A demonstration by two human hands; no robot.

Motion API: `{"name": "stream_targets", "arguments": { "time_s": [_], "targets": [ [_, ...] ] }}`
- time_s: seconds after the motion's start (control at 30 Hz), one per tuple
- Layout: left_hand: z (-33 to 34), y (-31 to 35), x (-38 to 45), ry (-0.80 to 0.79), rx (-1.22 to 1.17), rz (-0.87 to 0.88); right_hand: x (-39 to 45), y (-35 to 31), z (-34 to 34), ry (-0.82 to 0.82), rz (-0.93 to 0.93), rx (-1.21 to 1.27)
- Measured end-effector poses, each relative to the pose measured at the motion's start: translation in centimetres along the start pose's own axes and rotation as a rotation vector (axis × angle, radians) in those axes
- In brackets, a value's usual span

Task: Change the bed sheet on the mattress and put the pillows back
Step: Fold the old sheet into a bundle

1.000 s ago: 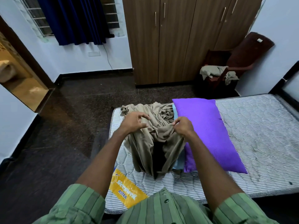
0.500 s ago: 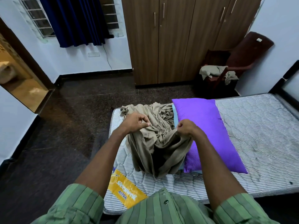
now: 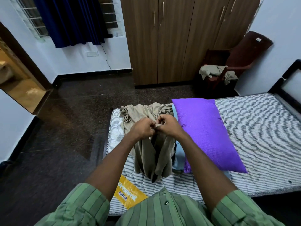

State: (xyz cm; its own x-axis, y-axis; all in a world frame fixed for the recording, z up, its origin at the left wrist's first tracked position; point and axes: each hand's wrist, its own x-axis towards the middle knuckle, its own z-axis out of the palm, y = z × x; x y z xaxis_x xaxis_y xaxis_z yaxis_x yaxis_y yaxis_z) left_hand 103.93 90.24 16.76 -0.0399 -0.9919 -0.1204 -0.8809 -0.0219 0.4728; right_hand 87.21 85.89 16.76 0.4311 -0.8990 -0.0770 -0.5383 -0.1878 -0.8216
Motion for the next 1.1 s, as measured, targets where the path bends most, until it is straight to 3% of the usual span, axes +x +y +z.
{"name": "stream_targets", "arguments": {
  "time_s": [0.1,0.33,0.43,0.63,0.83,0.9,0.93,0.97,1.0,1.03,1.07,1.1],
  "targets": [
    [-0.2,-0.6,-0.1,0.030,0.038,-0.016,-0.1,-0.2,-0.7,0.027,0.035,-0.135],
    [-0.2,-1.6,-0.2,0.068,0.019,-0.009,0.4,0.9,-2.5,-0.127,0.201,-0.347],
    [-0.8,-1.9,-0.6,-0.117,-0.116,0.049,0.9,1.5,-3.5,-0.309,0.252,-0.487],
    [-0.9,-3.8,-0.3,-0.469,-0.106,0.004,0.2,1.6,-4.2,-0.559,0.345,-0.084],
    [-0.3,-4.0,-1.1,-0.784,-0.160,-0.238,-0.7,0.7,-4.4,-0.825,0.431,-0.231],
    [-0.4,-4.6,-1.5,-0.881,-0.223,-0.229,-0.7,0.5,-4.4,-0.900,0.422,-0.252],
    [-0.7,-4.6,-1.7,-0.825,-0.274,-0.184,-0.4,0.6,-4.4,-0.836,0.394,-0.197],
    [-0.8,-5.2,-1.4,-0.640,-0.339,-0.141,0.2,1.4,-4.0,-0.637,0.361,-0.079],
    [-0.6,-6.1,-0.9,-0.320,-0.380,-0.142,1.2,2.7,-3.3,-0.302,0.321,0.096],
    [-0.1,-7.3,-0.2,0.113,-0.413,-0.240,1.9,3.8,-2.8,0.092,0.311,0.314],
    [0.2,-8.9,0.3,0.546,-0.437,-0.418,2.4,5.2,-2.5,0.443,0.336,0.544],
    [0.0,-10.2,0.3,0.884,-0.526,-0.598,2.7,6.7,-2.0,0.682,0.369,0.742]
  ]
}}
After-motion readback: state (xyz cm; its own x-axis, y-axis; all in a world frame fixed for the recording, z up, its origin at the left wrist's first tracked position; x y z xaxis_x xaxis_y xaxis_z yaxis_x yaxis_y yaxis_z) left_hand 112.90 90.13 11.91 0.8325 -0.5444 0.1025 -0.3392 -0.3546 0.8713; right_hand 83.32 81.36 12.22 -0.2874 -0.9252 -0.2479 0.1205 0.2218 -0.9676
